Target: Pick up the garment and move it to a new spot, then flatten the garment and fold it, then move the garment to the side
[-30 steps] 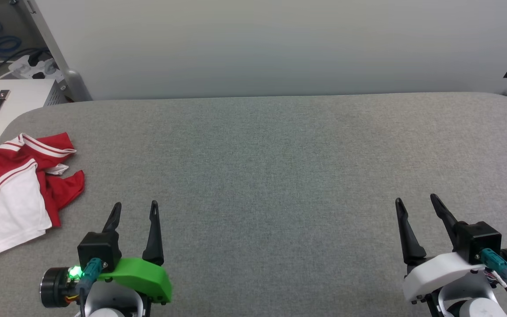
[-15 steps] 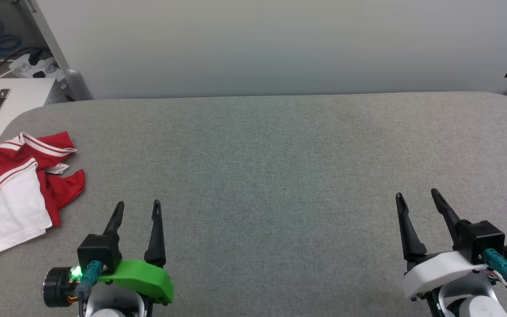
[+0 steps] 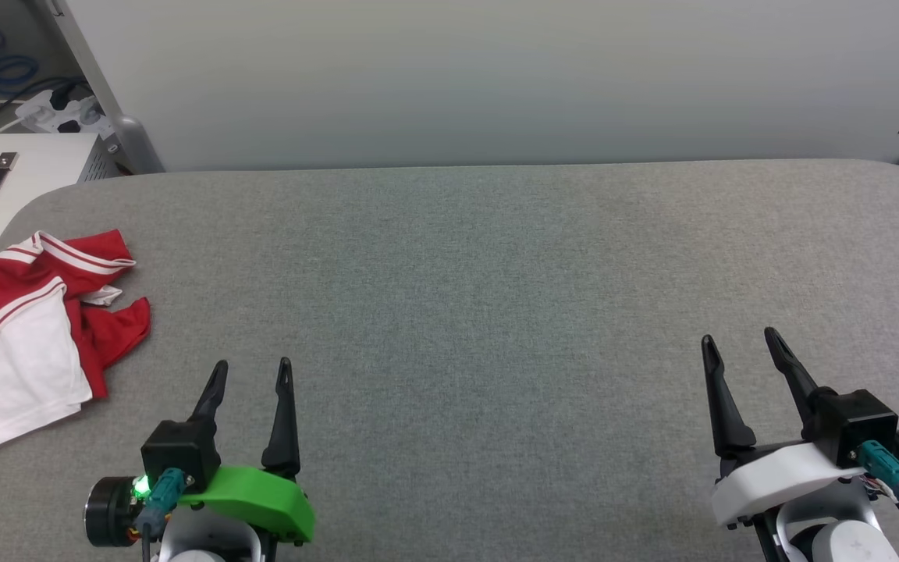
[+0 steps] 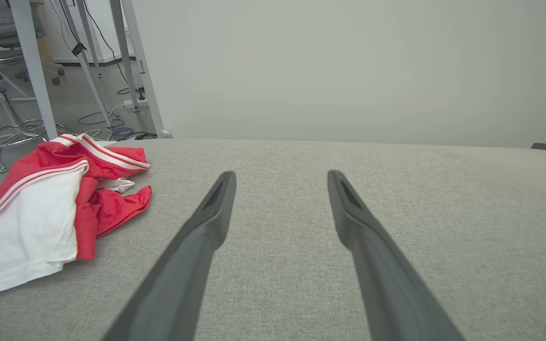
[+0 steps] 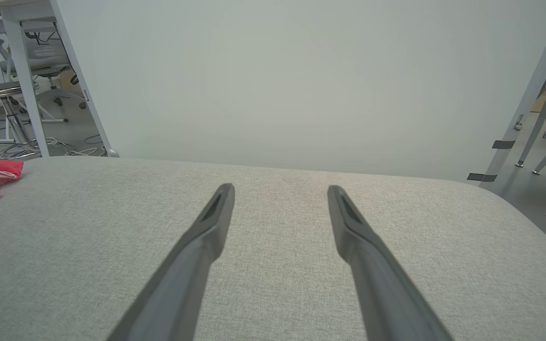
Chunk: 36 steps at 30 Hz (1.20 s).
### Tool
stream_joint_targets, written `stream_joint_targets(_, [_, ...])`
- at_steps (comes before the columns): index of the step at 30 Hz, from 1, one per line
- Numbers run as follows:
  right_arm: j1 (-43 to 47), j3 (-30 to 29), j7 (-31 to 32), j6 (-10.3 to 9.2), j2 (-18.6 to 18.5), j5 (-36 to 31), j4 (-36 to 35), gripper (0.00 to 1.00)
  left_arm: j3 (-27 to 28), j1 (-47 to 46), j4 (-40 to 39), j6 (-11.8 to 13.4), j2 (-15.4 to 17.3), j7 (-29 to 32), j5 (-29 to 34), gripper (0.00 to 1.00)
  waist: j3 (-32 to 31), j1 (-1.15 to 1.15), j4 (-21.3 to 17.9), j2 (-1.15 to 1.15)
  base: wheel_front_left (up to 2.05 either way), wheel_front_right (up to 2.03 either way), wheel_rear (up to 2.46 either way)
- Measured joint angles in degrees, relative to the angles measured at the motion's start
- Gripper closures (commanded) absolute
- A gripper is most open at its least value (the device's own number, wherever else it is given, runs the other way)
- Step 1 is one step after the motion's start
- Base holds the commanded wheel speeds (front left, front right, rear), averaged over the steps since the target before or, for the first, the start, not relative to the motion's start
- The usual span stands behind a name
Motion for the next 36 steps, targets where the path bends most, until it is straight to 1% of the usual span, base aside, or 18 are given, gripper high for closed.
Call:
stream_joint_targets(5, [-0.37, 0.34, -0.55, 0.0, 0.01, 0.0, 0.86, 0.0, -0.46, 0.0, 1.42, -0.47, -0.01, -0.52, -0.37, 0.0, 0.09, 0.0, -0.01, 0.0, 0.0, 0.0, 0.0])
stream_joint_targets(13, [-0.82, 0.51, -1.52, 0.0, 0.01, 0.07, 0.58, 0.0, -0.29, -0.01, 0.03, -0.48, -0.01, -1.55, -0.94, 0.0, 0.16, 0.0, -0.06, 0.0, 0.0, 0.0, 0.0])
stream_joint_targets(17, [-0.86, 0.47, -2.25, 0.0, 0.01, 0.1, 0.94, 0.0, -0.62, 0.02, 0.66, -1.03, -0.01, -2.27, -1.99, 0.0, 0.12, 0.0, -0.14, 0.0, 0.0, 0.0, 0.0])
stream_joint_targets(19, [-0.86, 0.47, -2.5, 0.0, 0.0, 0.23, 1.81, 0.0, -1.29, 0.06, 2.13, -1.66, -0.01, -2.36, -1.97, 0.0, 0.07, 0.0, -0.15, 0.0, 0.0, 0.0, 0.0])
stream_joint_targets(24, [-0.9, 0.98, -3.08, 0.0, 0.01, 1.67, 3.86, 0.0, -1.43, 0.08, 3.32, -1.74, -0.04, -2.92, -2.42, 0.0, 0.11, 0.0, -0.25, 0.0, 0.0, 0.0, 0.0])
stream_joint_targets(28, [-0.92, 1.47, -3.53, 0.0, 0.03, 3.54, 7.0, 0.0, -1.45, 0.08, 4.24, -1.66, -0.04, -3.54, -2.57, 0.0, 0.05, 0.0, -0.28, 0.0, 0.0, 0.0, 0.0])
stream_joint_targets(36, [-2.06, 1.77, -4.49, 0.0, 0.02, 4.68, 8.31, 0.0, -1.96, 0.08, 5.44, -1.66, -0.04, -4.56, -3.32, 0.0, 0.28, 0.0, -0.01, 0.0, 0.0, 0.0, 0.0])
